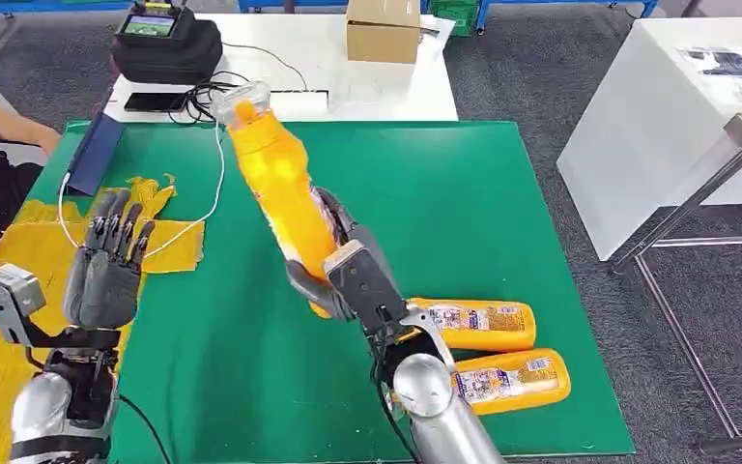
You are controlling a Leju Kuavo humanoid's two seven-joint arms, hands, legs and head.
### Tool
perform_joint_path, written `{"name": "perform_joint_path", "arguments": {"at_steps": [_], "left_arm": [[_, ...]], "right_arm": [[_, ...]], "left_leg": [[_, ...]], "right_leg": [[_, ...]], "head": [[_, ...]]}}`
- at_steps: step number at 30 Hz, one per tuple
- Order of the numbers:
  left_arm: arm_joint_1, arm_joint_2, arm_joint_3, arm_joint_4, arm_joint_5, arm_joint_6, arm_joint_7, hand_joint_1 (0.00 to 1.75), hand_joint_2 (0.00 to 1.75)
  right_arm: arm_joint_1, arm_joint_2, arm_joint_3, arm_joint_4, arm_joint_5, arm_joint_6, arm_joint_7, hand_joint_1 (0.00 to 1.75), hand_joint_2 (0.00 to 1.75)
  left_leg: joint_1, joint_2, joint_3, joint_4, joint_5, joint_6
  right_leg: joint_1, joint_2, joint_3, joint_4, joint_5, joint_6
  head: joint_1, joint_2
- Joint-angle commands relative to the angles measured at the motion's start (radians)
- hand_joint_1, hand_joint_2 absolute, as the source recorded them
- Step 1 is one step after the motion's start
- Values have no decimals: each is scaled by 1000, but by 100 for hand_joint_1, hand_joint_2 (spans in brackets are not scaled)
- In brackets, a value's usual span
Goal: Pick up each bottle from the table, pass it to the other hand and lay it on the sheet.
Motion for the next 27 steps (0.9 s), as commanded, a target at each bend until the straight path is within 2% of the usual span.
{"name": "perform_joint_path", "arguments": {"at_steps": [1,7,14,21,24,27], "left_arm": [[0,0,-151,-28,2,-14,-7,0,175],[1,5,-149,-26,5,-13,-9,0,175],[71,36,-217,-54,31,-47,-29,0,175],[74,37,-218,-54,31,-47,-29,0,175],[92,49,-231,-54,14,-48,-37,0,175],[98,87,-263,-37,-51,-40,-37,0,175]], "right_arm": [[-101,-61,196,232,14,41,42,175,175],[-103,-67,198,226,13,39,42,175,175],[-156,-89,351,294,67,58,70,175,175],[-157,-89,355,294,70,57,70,175,175],[-169,-87,388,291,102,49,73,175,175],[-190,-92,431,259,129,49,76,175,175]], "left_leg": [[0,-1,4,-1,-1,3],[0,-1,2,-1,0,2],[0,1,3,-2,-1,2],[0,1,5,-2,-1,3],[0,1,5,-2,-1,3],[0,-1,3,-2,-1,3]], "right_leg": [[1,3,5,-2,0,-5],[0,3,3,-2,0,-4],[0,5,3,-2,0,-4],[0,6,4,-2,0,-5],[0,6,5,-3,0,-6],[0,3,3,-2,-1,-5]], "head": [[0,0],[0,0],[0,0],[0,0],[0,0],[0,0]]}}
